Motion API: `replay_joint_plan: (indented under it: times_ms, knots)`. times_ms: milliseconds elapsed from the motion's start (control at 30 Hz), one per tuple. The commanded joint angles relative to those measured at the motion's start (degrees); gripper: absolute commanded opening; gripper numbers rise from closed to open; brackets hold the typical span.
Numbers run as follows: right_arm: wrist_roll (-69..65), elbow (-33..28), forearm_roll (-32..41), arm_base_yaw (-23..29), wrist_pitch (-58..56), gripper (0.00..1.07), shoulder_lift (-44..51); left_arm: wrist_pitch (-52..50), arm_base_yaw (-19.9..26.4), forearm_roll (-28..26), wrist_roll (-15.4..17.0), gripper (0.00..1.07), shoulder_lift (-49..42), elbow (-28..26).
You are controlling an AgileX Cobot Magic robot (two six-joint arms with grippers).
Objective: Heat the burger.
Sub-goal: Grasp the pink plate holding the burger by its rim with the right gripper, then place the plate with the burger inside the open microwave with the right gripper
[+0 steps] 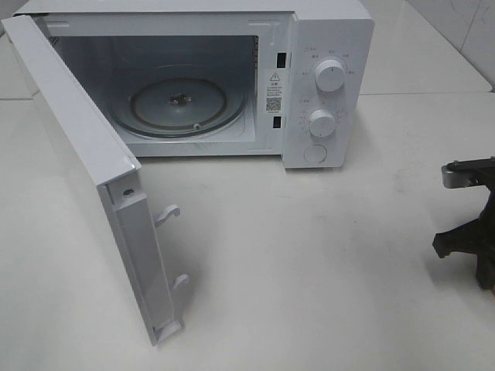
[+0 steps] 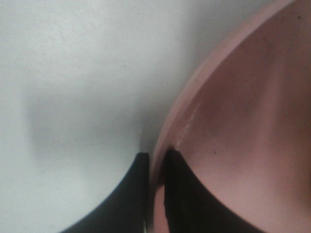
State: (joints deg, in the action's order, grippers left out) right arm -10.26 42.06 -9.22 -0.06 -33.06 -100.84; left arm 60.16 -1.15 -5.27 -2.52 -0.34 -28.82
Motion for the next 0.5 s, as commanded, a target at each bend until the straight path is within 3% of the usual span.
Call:
replay_joint_plan:
  times_ms: [33, 500]
  knots:
    - [-3.04, -0.57, -2.86, 0.17, -0.80, 0.00, -0.23, -0.80, -0.29, -0.23, 0.11, 0.91, -1.09, 0.17]
    - [-13.29, -0.63, -14.67, 6.07, -7.16, 0.00, 4.76, -0.80, -0.29, -0.23, 0.11, 0.91, -1.09, 0.17]
